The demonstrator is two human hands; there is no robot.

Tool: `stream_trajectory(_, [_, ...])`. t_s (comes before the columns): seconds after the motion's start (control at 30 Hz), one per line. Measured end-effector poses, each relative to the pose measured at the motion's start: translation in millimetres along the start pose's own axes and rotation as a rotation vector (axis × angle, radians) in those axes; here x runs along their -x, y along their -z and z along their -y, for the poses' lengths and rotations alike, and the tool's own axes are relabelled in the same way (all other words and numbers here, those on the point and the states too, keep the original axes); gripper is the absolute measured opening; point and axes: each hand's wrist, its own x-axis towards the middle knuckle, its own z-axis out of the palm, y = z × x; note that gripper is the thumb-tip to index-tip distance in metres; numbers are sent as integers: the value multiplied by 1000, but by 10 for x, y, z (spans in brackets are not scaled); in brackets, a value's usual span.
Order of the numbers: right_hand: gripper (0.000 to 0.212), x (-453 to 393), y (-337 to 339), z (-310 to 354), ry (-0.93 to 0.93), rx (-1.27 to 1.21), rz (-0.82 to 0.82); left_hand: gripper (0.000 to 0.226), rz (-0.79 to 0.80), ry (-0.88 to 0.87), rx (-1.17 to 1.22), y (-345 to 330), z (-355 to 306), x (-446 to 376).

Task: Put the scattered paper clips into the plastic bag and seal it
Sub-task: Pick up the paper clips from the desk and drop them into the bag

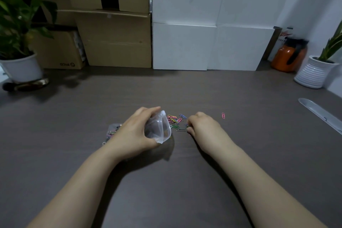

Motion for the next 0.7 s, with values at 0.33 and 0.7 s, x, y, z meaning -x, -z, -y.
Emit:
stream_trajectory(0.33, [10, 7, 77, 40, -113, -397, -117, 86, 16, -14, -18, 22, -37, 31])
stream_trajectory(0.7, [9, 142, 125, 644, -110, -1162, -89, 88, 18, -33, 70, 12, -60, 37])
